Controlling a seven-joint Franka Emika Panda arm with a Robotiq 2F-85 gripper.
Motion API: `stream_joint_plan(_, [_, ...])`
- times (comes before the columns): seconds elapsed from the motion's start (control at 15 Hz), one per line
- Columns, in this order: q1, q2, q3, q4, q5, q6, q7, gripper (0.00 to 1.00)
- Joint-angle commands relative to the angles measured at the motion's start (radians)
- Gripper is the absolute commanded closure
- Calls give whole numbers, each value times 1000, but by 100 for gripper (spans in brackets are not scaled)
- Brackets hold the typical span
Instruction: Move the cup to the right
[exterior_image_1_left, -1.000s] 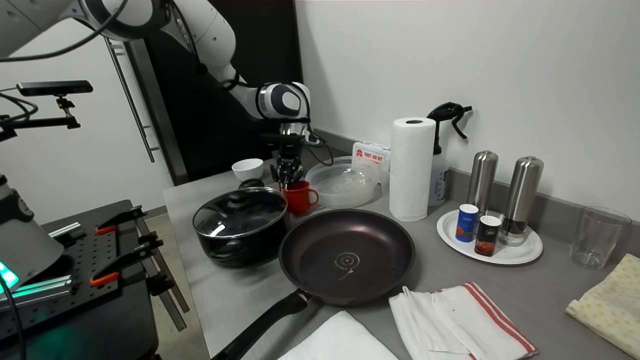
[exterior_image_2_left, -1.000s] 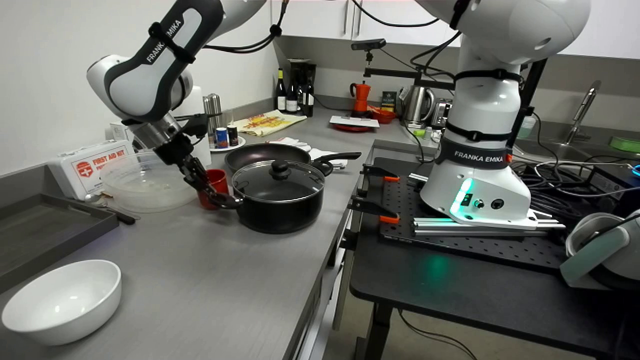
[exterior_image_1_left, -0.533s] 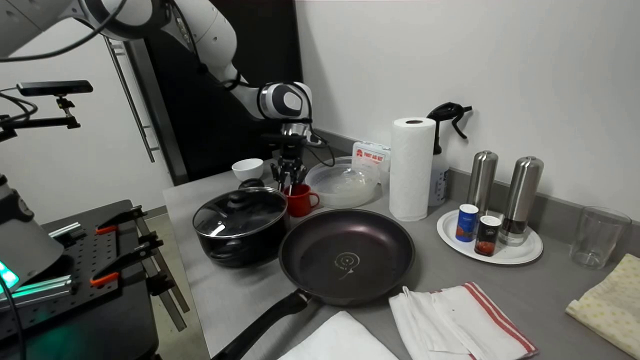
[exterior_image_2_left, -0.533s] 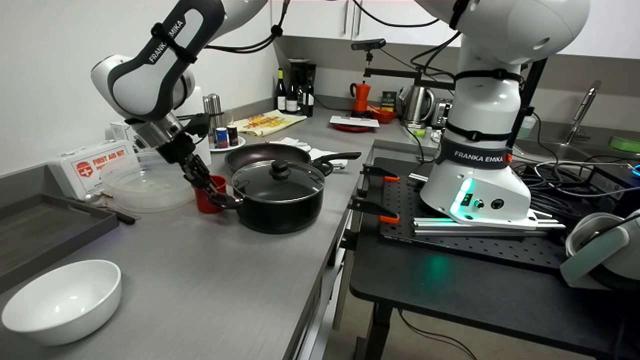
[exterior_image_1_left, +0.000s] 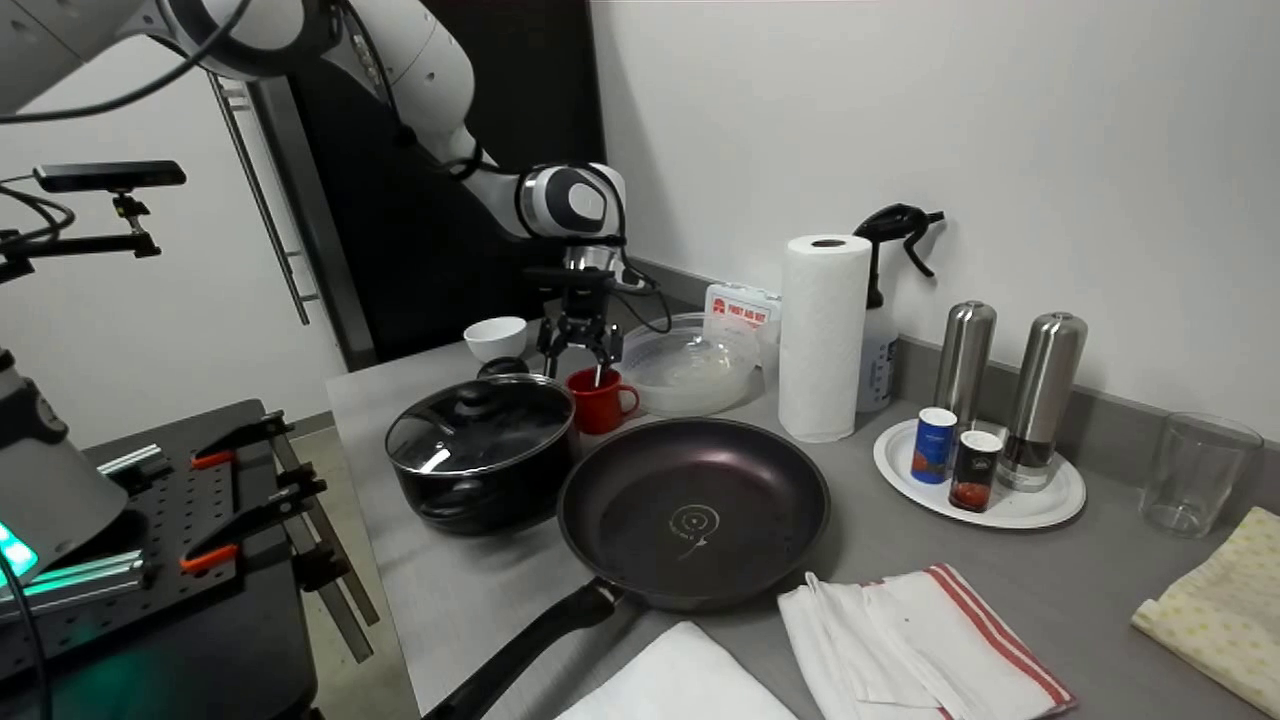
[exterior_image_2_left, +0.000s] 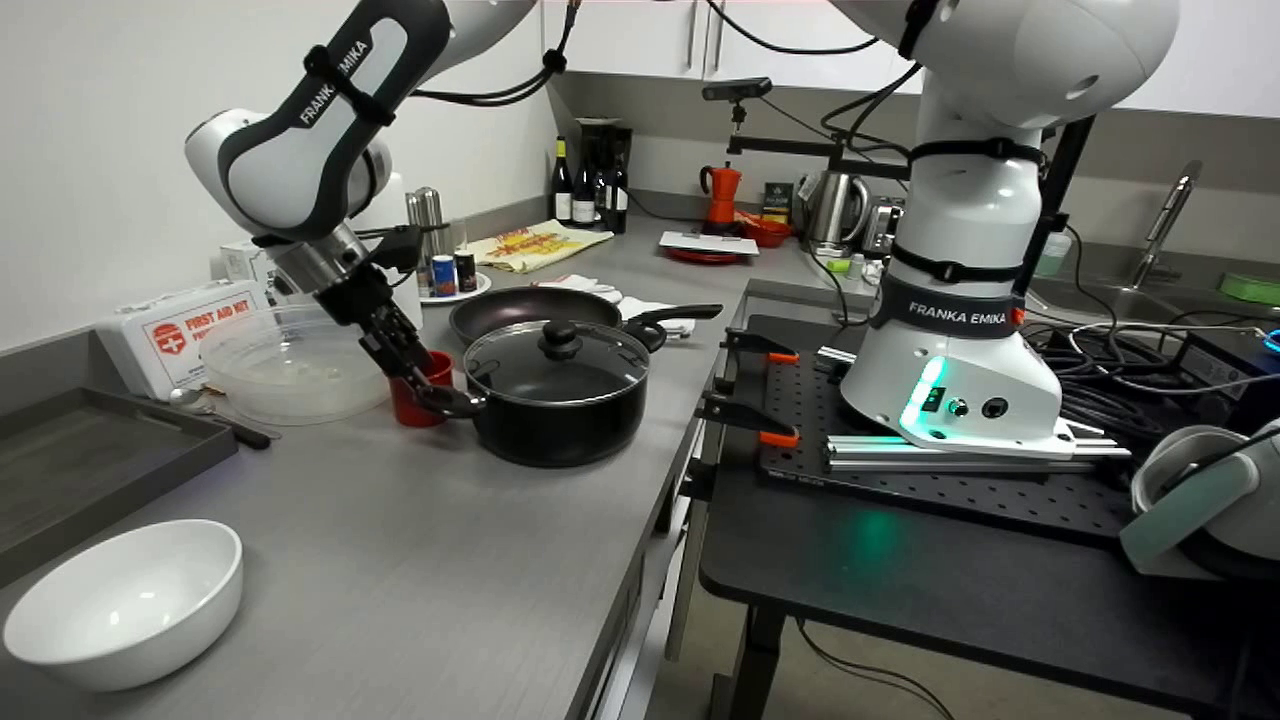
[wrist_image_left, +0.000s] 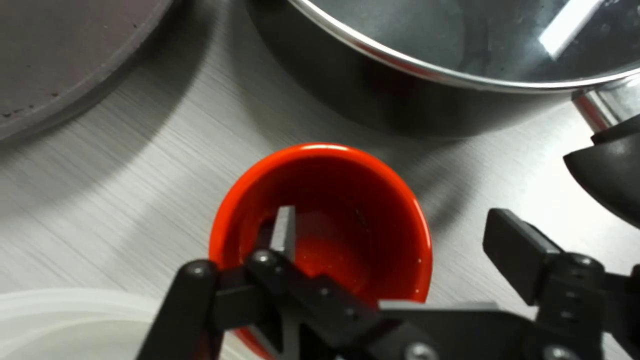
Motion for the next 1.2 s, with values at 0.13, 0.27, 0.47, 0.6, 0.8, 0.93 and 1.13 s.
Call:
stream_joint_plan(0.13, [-2, -26, -5, -4, 9, -9, -15, 0])
stream_joint_plan(0.27, [-8, -45, -2, -17, 12, 1, -17, 0])
stream_joint_plan(0.47, [-15, -84, 3, -48, 17, 22, -17, 0])
stream_joint_plan(0.6, [-18, -122, 3, -82, 17, 41, -15, 0])
stream_joint_plan(0.8, [-22, -195, 6, -156, 14, 97, -10, 0])
stream_joint_plan(0.93, [-23, -258, 6, -231, 10, 152, -6, 0])
stream_joint_plan(1.13, [-11, -209, -6, -160, 8, 120, -2, 0])
